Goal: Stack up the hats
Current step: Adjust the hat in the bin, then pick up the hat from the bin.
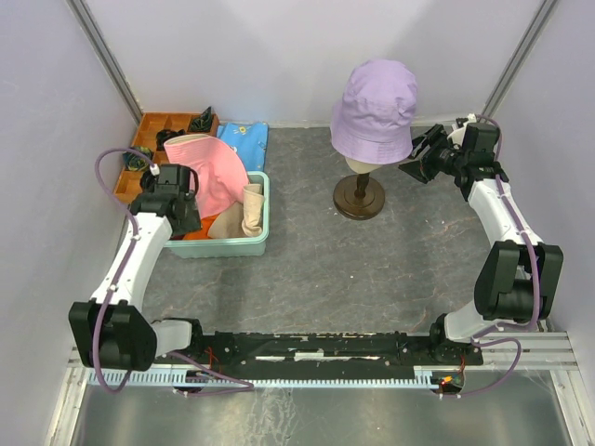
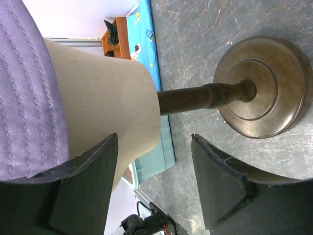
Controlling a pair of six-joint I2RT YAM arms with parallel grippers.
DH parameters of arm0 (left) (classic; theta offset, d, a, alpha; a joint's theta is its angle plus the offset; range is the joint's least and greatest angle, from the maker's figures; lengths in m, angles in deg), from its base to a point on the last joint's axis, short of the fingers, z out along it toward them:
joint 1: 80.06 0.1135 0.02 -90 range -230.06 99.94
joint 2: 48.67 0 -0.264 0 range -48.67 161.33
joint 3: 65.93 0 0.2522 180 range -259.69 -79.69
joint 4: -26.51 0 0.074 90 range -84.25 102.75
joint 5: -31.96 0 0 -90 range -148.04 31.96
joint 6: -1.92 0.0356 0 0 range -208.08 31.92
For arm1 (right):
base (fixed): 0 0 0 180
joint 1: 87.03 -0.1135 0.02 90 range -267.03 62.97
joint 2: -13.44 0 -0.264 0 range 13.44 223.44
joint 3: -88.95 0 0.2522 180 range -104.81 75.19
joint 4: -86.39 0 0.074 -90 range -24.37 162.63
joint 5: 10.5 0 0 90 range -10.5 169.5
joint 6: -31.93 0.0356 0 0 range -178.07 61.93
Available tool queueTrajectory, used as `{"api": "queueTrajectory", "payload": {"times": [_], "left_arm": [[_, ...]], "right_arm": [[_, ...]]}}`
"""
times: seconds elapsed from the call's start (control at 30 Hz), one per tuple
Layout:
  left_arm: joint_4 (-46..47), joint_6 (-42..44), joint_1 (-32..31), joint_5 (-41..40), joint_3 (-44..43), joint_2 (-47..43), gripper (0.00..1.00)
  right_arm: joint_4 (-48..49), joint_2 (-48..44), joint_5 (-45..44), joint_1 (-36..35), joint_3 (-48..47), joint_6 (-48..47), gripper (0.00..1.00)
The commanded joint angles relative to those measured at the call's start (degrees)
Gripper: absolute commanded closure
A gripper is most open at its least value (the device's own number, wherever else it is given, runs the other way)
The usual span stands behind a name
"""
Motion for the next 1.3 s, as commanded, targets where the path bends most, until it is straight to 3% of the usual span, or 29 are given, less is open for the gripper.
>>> {"api": "queueTrajectory", "payload": {"times": [0.0, 0.43, 0.77, 0.83, 0.9, 1.0, 1.03, 1.27], "left_arm": [[3.4, 0.2, 0.1, 4.3, 0.5, 2.7, 0.38], [9.6, -1.1, 0.1, 3.8, 0.1, 11.2, 0.36], [18.7, -1.0, 0.0, 4.1, 7.1, 13.4, 0.33], [18.8, -1.4, 0.0, 3.5, 7.3, 14.0, 0.44], [18.0, -2.2, 0.0, 2.6, 6.8, 13.7, 0.7], [15.9, -3.1, 0.0, 1.2, 5.2, 12.0, 0.93], [14.5, -3.3, 0.0, 1.5, 3.7, 11.4, 0.97], [2.7, -4.5, 0.1, 4.6, -5.4, 6.2, 0.97]], "right_arm": [[3.2, 0.2, 0.8, -0.3, -0.1, 0.5, 0.31], [3.3, 0.3, 0.8, -0.3, -0.2, 0.2, 0.31], [3.4, 0.5, 0.7, -0.3, -0.3, 0.2, 0.3], [3.3, 0.4, 0.6, -0.4, -0.3, 0.2, 0.3], [3.2, 0.4, 0.6, -0.3, -0.3, 0.1, 0.3], [3.2, 0.4, 0.4, -0.4, -0.2, 0.1, 0.31], [3.2, 0.4, 0.3, -0.3, -0.2, 0.2, 0.3], [4.6, 1.1, 0.1, -0.5, -0.3, 1.4, 0.3]]}}
